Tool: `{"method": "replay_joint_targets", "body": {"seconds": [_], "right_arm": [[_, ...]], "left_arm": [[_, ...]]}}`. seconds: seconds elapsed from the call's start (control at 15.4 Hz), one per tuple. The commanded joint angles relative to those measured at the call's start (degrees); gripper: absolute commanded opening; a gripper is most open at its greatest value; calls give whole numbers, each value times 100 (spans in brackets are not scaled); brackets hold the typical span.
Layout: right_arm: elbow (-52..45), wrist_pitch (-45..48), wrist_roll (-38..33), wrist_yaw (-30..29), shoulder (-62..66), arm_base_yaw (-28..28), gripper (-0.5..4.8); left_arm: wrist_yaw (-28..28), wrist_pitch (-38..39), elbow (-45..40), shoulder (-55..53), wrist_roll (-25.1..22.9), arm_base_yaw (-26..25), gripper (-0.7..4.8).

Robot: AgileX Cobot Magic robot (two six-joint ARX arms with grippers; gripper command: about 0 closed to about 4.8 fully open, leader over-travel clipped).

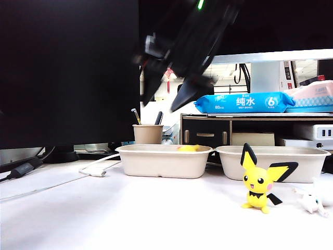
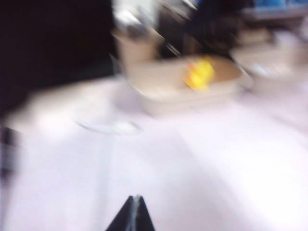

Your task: Put the dolls with similar colors into the same paper box, while dolls with different colors go into separate paper boxes.

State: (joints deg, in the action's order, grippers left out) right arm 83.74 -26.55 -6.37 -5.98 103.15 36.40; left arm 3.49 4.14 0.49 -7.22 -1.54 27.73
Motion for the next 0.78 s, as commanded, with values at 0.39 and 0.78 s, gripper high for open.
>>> {"method": "replay_joint_targets", "body": {"seconds": [0.39,0.78], "right_arm": [[-1974,-2463,938,756,-2522,192,337],[-3106,-1810,940,713,-2833,192,338]], "left_arm": [[39,4,4,-538,2,1274,-5],[39,4,4,-737,2,1274,-5]]}}
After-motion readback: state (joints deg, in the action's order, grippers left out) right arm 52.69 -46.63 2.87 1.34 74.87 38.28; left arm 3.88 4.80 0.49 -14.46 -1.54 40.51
